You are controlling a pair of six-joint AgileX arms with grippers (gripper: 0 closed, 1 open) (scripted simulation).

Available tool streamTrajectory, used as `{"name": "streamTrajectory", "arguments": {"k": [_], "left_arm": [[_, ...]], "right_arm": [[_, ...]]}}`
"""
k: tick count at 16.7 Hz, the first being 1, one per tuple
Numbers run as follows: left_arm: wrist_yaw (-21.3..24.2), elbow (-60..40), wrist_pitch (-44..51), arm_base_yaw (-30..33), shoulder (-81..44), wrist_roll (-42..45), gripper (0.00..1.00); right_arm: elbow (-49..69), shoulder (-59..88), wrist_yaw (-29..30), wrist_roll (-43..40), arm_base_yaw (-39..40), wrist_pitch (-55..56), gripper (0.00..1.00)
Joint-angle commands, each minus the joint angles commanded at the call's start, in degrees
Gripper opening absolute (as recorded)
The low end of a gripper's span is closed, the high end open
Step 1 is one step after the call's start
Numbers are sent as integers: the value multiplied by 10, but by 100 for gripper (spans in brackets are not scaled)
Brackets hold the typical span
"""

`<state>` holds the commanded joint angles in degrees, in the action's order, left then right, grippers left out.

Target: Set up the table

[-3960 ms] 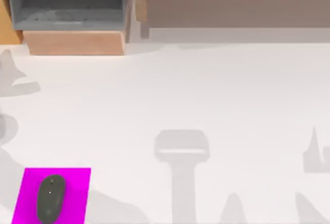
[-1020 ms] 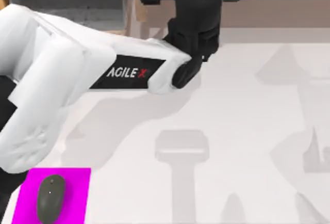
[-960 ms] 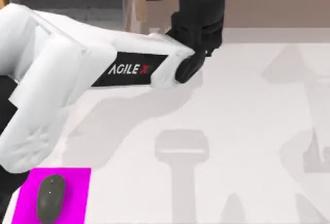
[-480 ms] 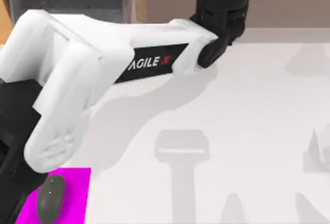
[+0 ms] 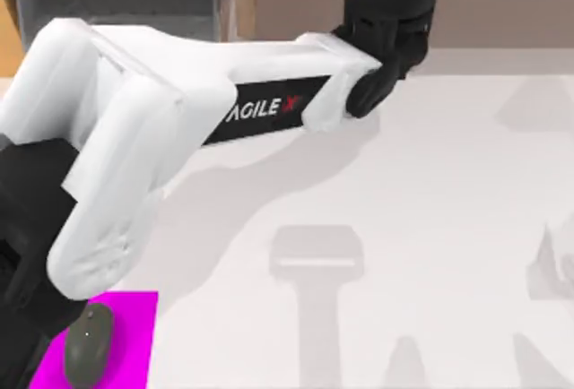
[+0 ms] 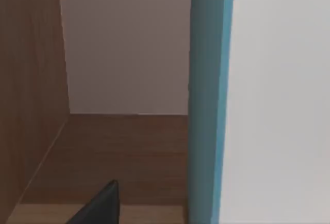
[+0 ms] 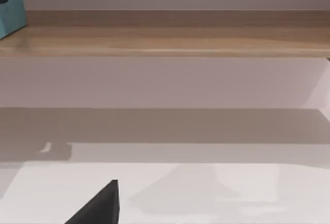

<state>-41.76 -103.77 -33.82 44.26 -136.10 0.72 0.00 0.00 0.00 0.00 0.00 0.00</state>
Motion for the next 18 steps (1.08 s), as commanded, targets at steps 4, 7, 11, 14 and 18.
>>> {"name": "streamTrajectory", "arguments": {"k": [4, 7, 11, 14, 18], "left_arm": [[10, -47, 22, -9, -26, -1, 100], [12, -57, 26, -11, -31, -1, 100], [12, -57, 26, -11, -31, -1, 85], [12, -57, 26, -11, -31, -1, 62], [12, -57, 26, -11, -31, -1, 32]], "right_arm": [[0, 0, 0, 0, 0, 0, 100], [0, 0, 0, 0, 0, 0, 100], [0, 0, 0, 0, 0, 0, 100], [0, 0, 0, 0, 0, 0, 100], [0, 0, 0, 0, 0, 0, 100]]}}
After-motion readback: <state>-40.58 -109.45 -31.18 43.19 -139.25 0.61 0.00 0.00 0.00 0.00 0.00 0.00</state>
